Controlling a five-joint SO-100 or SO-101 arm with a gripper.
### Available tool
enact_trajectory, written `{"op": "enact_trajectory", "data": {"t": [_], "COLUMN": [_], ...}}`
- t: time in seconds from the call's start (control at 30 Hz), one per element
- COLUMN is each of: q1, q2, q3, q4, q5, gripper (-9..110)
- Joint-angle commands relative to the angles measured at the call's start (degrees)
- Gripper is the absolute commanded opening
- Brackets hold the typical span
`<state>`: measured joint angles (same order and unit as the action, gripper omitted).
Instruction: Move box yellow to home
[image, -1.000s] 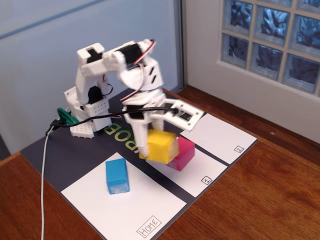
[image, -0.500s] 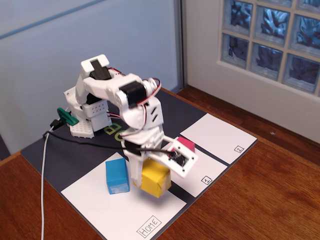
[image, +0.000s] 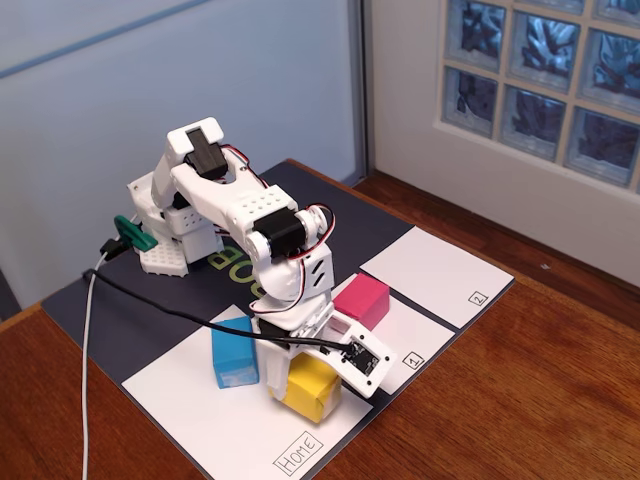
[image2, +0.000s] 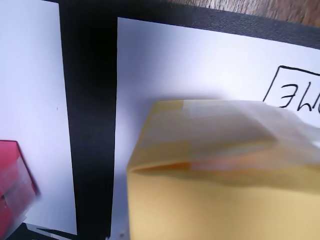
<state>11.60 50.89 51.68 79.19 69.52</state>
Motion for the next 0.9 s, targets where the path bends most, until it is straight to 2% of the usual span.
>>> {"op": "enact_trajectory", "data": {"t": [0.0,0.7,0.73,0.87], "q1": [-0.4,-0.4,-0.4,-0.5], "q2": [0.8,-0.5,-0.5,-0.4], "q3": [0.7,6.6,6.7,6.8], "q4": [-0.9,-7.5,-7.5,-7.5], "q5": [0.5,3.0,3.0,2.9], "gripper": [-1,0,1,16]}}
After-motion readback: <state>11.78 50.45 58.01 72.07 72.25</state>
